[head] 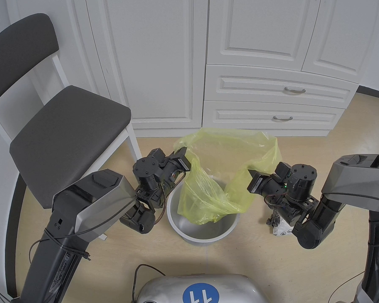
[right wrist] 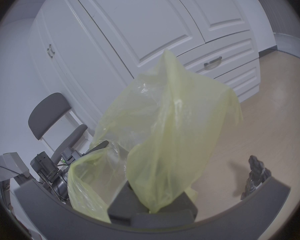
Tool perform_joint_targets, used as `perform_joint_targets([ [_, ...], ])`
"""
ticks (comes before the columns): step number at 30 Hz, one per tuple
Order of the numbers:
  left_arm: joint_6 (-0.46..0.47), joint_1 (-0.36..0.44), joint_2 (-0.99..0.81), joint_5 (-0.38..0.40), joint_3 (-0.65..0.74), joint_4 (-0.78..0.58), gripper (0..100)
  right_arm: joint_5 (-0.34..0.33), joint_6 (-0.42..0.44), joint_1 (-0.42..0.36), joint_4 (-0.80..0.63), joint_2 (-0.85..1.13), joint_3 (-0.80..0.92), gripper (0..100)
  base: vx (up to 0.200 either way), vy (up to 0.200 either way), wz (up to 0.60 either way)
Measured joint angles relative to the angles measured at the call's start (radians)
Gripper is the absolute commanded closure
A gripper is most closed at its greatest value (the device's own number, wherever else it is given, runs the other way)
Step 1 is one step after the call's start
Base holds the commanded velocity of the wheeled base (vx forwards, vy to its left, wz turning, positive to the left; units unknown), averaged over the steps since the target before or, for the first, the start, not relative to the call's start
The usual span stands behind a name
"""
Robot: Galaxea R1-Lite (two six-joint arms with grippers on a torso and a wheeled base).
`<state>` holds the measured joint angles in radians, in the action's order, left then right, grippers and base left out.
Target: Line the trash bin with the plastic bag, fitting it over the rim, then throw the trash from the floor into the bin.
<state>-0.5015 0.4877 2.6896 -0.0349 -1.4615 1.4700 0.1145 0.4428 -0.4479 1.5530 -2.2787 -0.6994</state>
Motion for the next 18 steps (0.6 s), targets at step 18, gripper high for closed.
perform_joint_targets([
  [18, -0.009, -0.003, 0.007, 0.031, -0.108, -0.079, 100, 0.004, -0.095, 0.018, 0.0, 0.05, 0.027, 100, 0.0, 0.0, 0.0],
])
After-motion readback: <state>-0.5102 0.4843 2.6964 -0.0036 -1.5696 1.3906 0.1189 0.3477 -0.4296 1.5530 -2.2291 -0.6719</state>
